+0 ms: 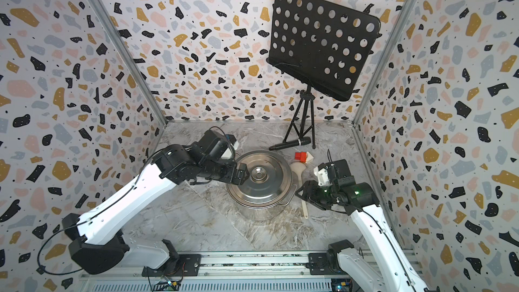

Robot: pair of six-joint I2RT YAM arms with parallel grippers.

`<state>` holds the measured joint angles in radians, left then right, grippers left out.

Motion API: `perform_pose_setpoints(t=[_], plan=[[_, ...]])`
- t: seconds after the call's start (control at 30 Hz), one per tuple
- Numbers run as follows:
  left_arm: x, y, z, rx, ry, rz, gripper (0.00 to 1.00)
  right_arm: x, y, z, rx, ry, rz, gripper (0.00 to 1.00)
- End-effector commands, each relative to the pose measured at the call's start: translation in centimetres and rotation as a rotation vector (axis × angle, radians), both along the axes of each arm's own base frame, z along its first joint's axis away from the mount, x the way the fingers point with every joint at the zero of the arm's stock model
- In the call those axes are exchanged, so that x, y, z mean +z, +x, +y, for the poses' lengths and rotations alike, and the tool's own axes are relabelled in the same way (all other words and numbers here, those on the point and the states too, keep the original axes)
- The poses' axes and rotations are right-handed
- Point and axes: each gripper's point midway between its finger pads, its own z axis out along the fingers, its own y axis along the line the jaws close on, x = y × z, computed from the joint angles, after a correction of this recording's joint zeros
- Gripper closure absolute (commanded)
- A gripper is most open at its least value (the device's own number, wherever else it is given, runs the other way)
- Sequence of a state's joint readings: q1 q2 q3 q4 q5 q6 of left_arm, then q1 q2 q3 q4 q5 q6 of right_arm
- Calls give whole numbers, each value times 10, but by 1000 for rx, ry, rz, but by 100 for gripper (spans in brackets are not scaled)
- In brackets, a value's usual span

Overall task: Stir the soup with a spoon
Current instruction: Move the pan to the center of the board, then pick up the lid from the pan.

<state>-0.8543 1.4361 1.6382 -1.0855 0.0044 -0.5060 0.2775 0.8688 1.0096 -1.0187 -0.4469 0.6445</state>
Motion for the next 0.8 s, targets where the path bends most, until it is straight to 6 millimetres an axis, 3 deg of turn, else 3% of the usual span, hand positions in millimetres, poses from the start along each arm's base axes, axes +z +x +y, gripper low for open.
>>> perform_pose_setpoints(t=[0.0,0.1,0.27,0.43,0.77], plan=[[2,6,-17,-106,70,-79,2,15,0,-40,-32,-237,-108,35],[-14,9,-33,-175,147,-72,3,29,8,-45,-54,-270,-157,33],[-30,16,-50,-232,211,-79,5,30,12,-46,-42,-285,-163,31],[-51,25,-51,-243,298,-66,5,28,12,-46,-41,-291,-158,31],[-73,32,-68,-290,321,-36,8,25,11,-47,-48,-293,-151,32]])
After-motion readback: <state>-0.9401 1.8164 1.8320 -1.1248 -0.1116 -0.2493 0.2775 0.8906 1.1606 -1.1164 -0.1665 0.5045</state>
